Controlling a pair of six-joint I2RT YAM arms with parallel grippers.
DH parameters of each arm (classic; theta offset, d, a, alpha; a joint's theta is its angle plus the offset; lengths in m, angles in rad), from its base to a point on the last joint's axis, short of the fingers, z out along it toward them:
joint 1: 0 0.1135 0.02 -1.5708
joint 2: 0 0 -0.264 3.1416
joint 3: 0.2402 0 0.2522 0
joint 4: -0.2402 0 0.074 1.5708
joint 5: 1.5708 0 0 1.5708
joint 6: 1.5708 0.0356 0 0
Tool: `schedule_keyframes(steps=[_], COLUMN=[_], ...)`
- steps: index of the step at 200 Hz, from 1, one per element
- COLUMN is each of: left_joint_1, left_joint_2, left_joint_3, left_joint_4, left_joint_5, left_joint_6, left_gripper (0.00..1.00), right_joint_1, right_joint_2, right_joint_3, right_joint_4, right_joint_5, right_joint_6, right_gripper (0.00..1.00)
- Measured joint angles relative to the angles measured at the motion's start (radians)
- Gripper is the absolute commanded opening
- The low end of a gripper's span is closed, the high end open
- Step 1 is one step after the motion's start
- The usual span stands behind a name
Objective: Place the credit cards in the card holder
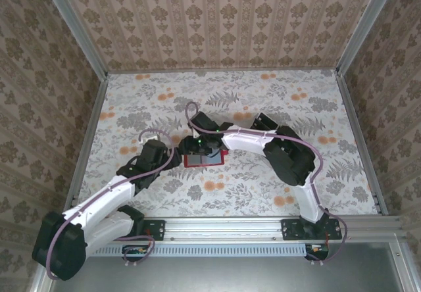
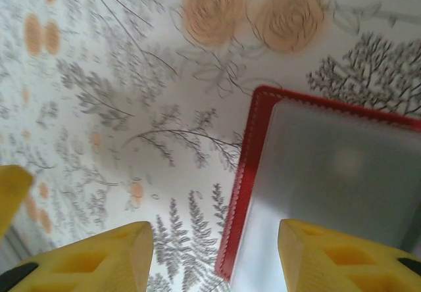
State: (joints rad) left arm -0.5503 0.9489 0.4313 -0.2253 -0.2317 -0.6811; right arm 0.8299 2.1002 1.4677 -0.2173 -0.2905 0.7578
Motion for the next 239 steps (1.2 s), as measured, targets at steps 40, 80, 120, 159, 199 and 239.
schedule_keyframes(steps=[40, 80, 120, 159, 199, 239], left_joint_1=[0.019, 0.022, 0.023, 0.023, 0.011, 0.001], left_joint_2=[-0.009, -0.008, 0.024, 0.109, 0.197, 0.230], left_joint_3=[0.000, -0.004, -0.004, 0.010, 0.085, 0.126], left_joint_4=[0.001, 0.003, 0.013, 0.016, 0.016, 0.015], left_joint_5=[0.027, 0.042, 0.064, 0.094, 0.113, 0.117], left_joint_6=[0.000, 0.000, 0.001, 0.005, 0.019, 0.028], left_gripper=[1.00, 1.00, 1.00, 1.00, 1.00, 1.00], right_joint_1=[0.013, 0.012, -0.019, -0.114, -0.221, -0.235], right_joint_2=[0.034, 0.034, -0.039, -0.304, -0.468, -0.494], right_joint_3=[0.023, 0.024, -0.005, -0.071, -0.128, -0.199], right_joint_4=[0.000, -0.005, -0.037, -0.114, -0.300, -0.489], right_joint_5=[0.001, 0.000, 0.005, 0.057, 0.201, 0.364], right_joint_6=[0.013, 0.011, -0.007, -0.107, -0.305, -0.452], right_gripper=[0.54, 0.55, 0.55, 0.55, 0.55, 0.51])
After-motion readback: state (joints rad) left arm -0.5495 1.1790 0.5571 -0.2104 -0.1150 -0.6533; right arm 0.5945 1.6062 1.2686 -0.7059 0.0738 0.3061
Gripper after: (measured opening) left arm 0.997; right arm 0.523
